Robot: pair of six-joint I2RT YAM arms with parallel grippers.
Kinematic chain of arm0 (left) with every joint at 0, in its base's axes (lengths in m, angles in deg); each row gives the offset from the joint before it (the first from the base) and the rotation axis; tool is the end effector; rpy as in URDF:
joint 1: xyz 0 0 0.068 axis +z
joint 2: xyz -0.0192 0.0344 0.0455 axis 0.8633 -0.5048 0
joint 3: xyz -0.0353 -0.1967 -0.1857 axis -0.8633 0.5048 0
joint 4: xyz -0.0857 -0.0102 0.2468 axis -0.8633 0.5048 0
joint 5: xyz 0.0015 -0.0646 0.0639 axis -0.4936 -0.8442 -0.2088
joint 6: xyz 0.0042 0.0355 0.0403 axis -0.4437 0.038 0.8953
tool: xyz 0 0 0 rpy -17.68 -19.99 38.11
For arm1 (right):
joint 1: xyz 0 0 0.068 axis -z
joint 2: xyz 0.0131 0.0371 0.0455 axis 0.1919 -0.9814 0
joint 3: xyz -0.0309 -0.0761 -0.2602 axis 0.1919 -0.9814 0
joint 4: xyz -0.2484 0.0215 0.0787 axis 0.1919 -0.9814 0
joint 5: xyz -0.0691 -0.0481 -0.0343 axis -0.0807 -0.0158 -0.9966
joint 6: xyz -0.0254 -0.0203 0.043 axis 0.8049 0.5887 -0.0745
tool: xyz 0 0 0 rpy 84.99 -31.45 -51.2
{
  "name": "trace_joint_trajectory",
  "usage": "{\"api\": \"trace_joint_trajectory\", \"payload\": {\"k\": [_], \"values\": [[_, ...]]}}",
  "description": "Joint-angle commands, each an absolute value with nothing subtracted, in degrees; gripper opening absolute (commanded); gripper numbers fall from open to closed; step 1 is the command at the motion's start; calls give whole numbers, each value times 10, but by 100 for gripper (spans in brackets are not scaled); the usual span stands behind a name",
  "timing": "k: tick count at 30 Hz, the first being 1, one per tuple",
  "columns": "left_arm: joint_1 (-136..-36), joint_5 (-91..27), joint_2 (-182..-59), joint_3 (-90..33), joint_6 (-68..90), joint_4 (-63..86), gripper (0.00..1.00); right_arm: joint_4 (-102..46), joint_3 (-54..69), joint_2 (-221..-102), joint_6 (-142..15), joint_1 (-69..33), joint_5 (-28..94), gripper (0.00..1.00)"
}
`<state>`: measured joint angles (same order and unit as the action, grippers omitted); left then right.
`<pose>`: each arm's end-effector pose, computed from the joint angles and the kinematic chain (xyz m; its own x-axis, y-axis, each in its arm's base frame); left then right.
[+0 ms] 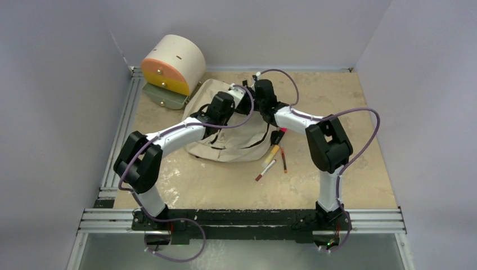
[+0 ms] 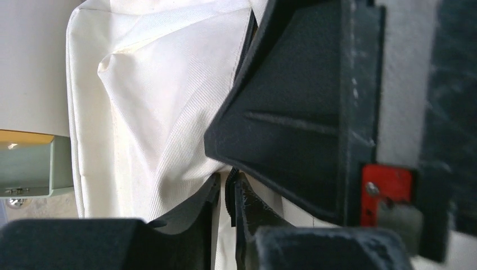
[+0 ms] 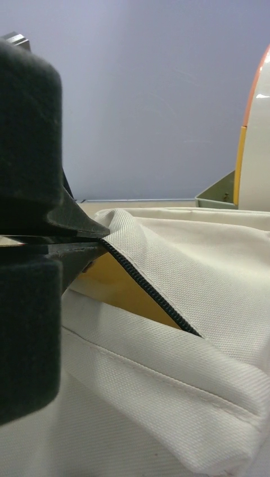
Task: Pack the student bag
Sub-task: Adjust the student bag at the center of the board.
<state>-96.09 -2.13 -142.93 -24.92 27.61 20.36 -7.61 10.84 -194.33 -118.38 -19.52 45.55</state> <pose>0.3187 -0.2187 0.2414 -0.4448 0.4375 -0.7815 0.3571 0.8869 0.2932 0.3945 0.2476 0.2321 -0.7869 0.4949 -0.3685 -0.1538 0.4211 0.8939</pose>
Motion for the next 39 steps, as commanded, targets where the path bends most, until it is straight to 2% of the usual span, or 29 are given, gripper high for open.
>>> {"api": "trace_joint_trajectory", "payload": {"k": [1,2,4,9,11,13,14,17,20,31,39], "values": [[-952,23,-1433,-268,300,179,5,-42,102,-1875,-1180,-194,486,0],[-952,24,-1432,-267,302,179,0,-43,99,-1873,-1180,-191,485,0],[-953,25,-1427,-264,305,179,0,-46,94,-1869,-1176,-186,481,3],[-952,12,-1411,-257,307,179,0,-69,66,-1843,-1152,-172,430,27],[-951,6,-1402,-249,306,173,0,-73,46,-1828,-1146,-166,410,33],[-951,0,-1396,-244,304,169,0,-71,27,-1818,-1143,-162,409,34],[-952,-3,-1395,-244,302,170,0,-70,23,-1817,-1141,-162,413,32],[-950,-12,-1391,-244,294,173,0,-66,17,-1822,-1126,-162,438,11],[-950,-28,-1387,-246,284,180,0,-43,10,-1829,-1131,-163,448,0],[-949,-54,-1390,-258,262,198,0,-10,23,-1900,-1135,-204,515,0],[-947,-55,-1350,-253,265,202,0,-66,26,-1939,-1103,-214,398,0]]}}
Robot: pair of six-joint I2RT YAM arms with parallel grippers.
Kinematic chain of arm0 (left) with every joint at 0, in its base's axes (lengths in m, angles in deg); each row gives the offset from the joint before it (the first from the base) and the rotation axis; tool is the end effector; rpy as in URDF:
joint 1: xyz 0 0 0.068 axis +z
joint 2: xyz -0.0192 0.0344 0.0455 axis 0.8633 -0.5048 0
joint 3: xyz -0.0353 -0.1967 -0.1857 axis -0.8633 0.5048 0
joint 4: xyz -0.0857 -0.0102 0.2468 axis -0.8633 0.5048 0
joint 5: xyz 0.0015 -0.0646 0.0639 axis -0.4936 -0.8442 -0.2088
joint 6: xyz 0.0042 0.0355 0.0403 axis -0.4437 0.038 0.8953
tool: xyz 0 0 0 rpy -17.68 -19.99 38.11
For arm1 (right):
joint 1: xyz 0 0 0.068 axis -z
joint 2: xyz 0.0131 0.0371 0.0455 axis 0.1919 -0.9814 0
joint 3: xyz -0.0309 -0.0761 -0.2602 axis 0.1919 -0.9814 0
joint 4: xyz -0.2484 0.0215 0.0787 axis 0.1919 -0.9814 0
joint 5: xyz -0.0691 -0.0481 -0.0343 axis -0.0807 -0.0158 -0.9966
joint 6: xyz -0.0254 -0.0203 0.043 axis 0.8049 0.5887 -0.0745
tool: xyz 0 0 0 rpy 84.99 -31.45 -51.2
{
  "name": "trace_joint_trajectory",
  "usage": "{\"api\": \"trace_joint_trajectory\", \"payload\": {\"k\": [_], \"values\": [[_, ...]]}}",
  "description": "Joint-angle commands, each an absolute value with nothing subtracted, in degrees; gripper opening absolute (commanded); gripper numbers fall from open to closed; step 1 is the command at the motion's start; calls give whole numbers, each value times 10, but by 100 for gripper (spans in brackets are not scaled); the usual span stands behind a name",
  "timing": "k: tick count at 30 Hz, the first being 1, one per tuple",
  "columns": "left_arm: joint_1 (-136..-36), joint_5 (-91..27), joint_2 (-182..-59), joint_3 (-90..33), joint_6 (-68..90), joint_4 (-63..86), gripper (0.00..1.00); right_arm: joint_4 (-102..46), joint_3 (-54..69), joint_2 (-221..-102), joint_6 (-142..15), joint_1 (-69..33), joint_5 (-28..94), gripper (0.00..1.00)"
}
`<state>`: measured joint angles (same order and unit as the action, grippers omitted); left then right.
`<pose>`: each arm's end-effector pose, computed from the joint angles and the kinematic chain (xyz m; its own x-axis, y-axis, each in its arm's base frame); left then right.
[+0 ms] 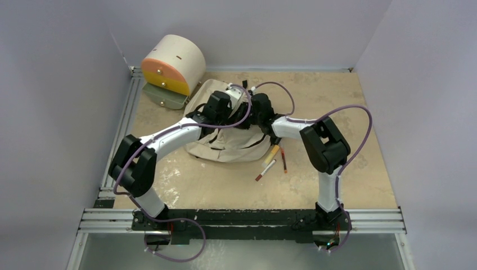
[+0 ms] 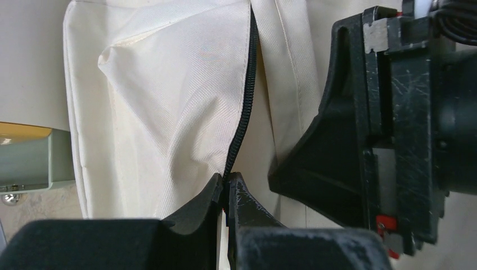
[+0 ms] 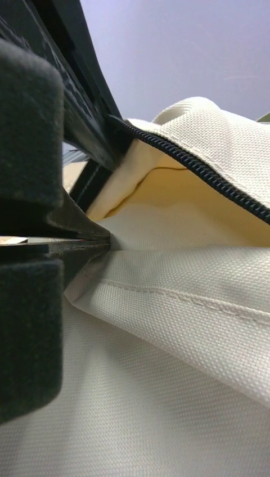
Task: Pack the student bag
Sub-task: Adjust the student bag at the center of the board.
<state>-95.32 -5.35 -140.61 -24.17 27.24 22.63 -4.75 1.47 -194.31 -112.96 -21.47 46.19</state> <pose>0.3132 -0.2107 0.2479 -0.4566 0.4304 -0.7786 0.3904 0.8834 0.2594 0.3667 0.2491 0.1839 -0.8295 0.3934 -0.3963 -0.1652 0.5051 0.8471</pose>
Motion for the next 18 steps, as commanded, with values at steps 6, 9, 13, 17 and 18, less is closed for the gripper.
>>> {"api": "trace_joint_trajectory", "payload": {"k": [6,9,13,17,18], "values": [[-936,-72,-1308,-246,251,205,0,-67,22,-1972,-1098,-214,374,0],[-919,-96,-1287,-238,238,201,0,-73,23,-1974,-1092,-214,360,0],[-910,-112,-1284,-238,233,203,0,-84,33,-1970,-1078,-214,359,0],[-904,-112,-1284,-239,232,205,0,-73,32,-1920,-1055,-214,378,0],[-903,-112,-1284,-239,232,205,0,-74,30,-1899,-1048,-214,379,0]]}}
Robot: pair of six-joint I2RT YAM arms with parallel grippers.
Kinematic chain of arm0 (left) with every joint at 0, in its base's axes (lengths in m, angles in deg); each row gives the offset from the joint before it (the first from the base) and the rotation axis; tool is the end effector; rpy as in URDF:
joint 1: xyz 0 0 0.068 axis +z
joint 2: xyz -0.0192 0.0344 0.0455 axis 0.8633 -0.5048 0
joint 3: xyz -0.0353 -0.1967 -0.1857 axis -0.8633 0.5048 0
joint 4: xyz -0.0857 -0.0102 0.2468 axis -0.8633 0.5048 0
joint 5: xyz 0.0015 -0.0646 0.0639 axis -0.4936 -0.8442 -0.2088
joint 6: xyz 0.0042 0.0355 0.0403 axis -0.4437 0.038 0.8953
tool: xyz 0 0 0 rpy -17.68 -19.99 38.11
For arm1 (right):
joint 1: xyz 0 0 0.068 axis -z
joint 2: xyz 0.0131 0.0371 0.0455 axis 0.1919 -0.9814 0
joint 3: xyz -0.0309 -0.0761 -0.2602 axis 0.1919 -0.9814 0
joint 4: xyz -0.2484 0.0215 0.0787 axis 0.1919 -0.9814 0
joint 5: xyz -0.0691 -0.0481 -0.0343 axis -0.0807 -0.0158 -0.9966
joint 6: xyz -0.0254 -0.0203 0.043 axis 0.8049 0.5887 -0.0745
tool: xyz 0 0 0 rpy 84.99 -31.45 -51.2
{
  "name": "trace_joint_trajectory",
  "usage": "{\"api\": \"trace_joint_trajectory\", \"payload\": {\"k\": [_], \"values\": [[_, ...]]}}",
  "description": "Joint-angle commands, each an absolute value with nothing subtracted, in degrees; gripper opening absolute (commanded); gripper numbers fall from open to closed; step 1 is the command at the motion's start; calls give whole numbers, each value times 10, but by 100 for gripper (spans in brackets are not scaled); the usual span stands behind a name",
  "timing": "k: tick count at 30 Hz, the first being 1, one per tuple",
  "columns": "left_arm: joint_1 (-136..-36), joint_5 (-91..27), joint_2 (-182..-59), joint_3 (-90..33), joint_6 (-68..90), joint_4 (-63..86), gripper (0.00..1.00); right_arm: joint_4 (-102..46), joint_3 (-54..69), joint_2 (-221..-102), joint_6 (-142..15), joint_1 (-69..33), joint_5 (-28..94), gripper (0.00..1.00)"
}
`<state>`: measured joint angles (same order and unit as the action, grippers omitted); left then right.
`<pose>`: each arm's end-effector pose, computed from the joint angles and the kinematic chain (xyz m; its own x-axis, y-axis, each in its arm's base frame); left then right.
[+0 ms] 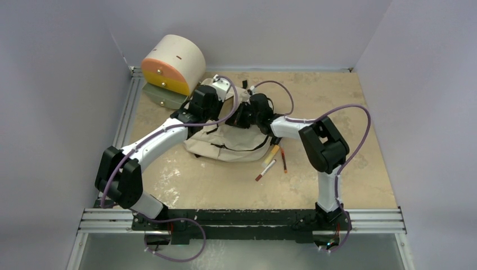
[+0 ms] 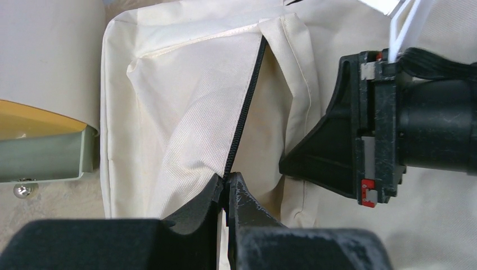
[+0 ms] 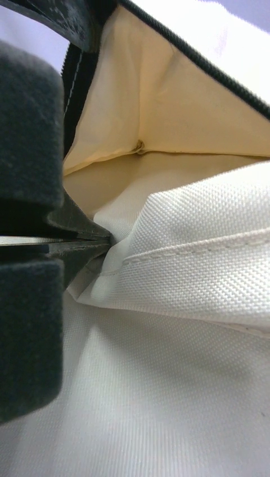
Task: Pack the student bag
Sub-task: Adjust the student bag at the center of the board, then pick up the stationery from the center of the board.
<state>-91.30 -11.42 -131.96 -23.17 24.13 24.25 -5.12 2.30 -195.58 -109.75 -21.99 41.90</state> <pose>0.3029 -0.1775 0.2910 -0.4260 0.3014 -0.8530 0.3715 0.9180 0.1388 0.3696 0.2528 0.1780 -0.7944 0.3985 -0.4584 -0.1817 0.5641 0.8054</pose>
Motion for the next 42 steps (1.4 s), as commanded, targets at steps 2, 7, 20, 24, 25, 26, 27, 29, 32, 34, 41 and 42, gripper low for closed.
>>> {"api": "trace_joint_trajectory", "payload": {"k": [2,7,20,24,25,26,27,29,32,34,41,42], "values": [[-903,-112,-1286,-237,233,206,0,-85,22,-1849,-1034,-214,374,0],[-897,-107,-1290,-239,233,209,0,-161,-22,-1699,-1006,-214,306,8],[-887,-111,-1281,-235,229,213,0,-411,-164,-1458,-1051,-191,-5,30],[-887,-116,-1290,-236,226,216,0,-450,-179,-1456,-1074,-144,-21,58],[-886,-119,-1292,-237,226,216,0,-450,-182,-1458,-1073,-132,-17,59],[-887,-121,-1294,-238,226,218,0,-448,-185,-1463,-1071,-126,-12,59],[-887,-122,-1295,-239,226,220,0,-443,-188,-1469,-1068,-123,-8,60],[-887,-124,-1295,-240,226,220,0,-442,-187,-1493,-1070,-119,0,60],[-887,-130,-1295,-239,226,222,0,-436,-178,-1546,-1068,-116,16,60],[-887,-132,-1295,-241,226,222,0,-429,-169,-1582,-1064,-115,25,60],[-887,-131,-1292,-241,226,224,0,-395,-143,-1670,-1055,-115,57,60],[-887,-132,-1292,-242,226,224,0,-392,-141,-1677,-1054,-115,63,60]]}}
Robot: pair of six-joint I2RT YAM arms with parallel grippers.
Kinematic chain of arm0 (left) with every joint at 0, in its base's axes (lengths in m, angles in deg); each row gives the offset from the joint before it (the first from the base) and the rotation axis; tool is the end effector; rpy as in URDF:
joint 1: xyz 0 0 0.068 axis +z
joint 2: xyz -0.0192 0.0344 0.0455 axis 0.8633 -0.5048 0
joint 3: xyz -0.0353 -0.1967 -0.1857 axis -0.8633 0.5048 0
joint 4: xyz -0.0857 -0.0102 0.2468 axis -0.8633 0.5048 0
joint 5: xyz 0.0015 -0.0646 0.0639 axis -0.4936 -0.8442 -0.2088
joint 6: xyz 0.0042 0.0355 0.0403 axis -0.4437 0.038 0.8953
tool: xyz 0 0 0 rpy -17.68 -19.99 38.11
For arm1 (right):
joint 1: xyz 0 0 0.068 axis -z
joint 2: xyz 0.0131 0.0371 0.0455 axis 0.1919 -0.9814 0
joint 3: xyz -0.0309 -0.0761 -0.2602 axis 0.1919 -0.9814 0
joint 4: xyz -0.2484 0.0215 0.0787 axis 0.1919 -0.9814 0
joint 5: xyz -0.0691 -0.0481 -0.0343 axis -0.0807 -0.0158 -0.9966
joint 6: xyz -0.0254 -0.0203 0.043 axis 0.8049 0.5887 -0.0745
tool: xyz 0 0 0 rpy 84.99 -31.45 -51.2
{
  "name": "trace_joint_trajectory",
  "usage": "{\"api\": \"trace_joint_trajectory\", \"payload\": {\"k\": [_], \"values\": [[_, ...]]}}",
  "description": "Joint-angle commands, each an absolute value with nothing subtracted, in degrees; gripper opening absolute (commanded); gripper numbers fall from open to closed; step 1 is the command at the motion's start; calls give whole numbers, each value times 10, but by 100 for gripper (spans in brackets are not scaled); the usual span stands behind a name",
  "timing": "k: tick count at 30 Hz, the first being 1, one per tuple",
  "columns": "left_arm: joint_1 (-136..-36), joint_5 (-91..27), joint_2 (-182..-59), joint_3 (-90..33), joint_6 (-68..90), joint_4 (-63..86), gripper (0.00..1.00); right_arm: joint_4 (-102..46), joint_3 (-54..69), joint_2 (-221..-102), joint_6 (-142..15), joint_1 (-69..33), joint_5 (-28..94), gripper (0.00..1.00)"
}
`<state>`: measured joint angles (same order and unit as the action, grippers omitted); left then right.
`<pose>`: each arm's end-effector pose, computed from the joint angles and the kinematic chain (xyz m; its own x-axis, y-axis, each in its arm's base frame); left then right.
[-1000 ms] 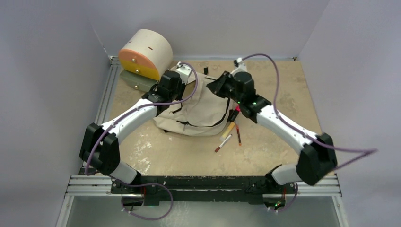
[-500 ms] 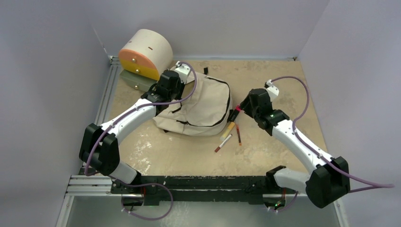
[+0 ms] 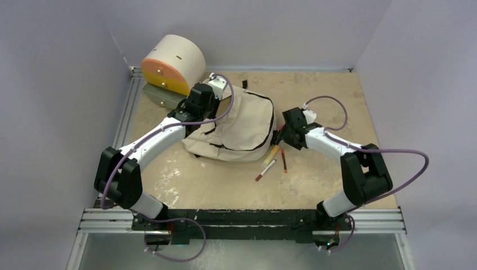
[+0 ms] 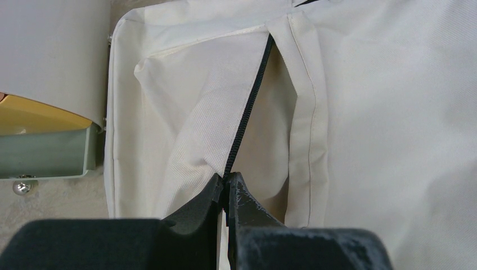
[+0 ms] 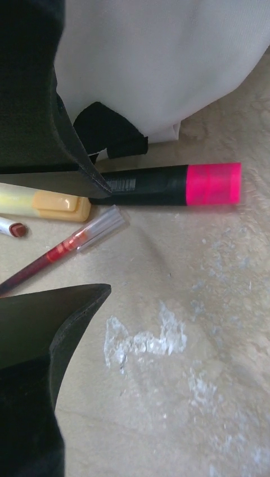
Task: Pack the student bag
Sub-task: Pick up the stationery from the center of the board.
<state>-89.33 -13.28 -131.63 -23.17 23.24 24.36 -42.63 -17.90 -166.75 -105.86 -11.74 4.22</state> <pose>0.3074 -0.1675 0.2926 -0.4380 0.2703 -0.8574 0.3594 0.9268 0.1086 0.2839 0.1056 0.1947 -0.5945 0.5200 -0.6133 0.4472 0.8477 0.2853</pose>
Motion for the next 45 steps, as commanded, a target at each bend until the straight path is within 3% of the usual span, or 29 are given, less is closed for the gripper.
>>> {"api": "trace_joint_trajectory", "payload": {"k": [1,26,30,35,41,45], "values": [[-887,-134,-1291,-242,226,224,0,-388,-138,-1683,-1055,-115,67,60],[-887,-135,-1285,-242,226,227,0,-385,-76,-1797,-1027,-115,74,52],[-887,-135,-1285,-242,226,227,0,-395,-70,-1820,-1022,-115,63,46],[-887,-137,-1285,-241,226,227,0,-406,-74,-1831,-1020,-115,43,29],[-887,-138,-1286,-241,226,227,0,-407,-81,-1813,-1031,-116,28,19],[-887,-140,-1287,-242,226,228,0,-419,-75,-1764,-1049,-115,-1,18]]}}
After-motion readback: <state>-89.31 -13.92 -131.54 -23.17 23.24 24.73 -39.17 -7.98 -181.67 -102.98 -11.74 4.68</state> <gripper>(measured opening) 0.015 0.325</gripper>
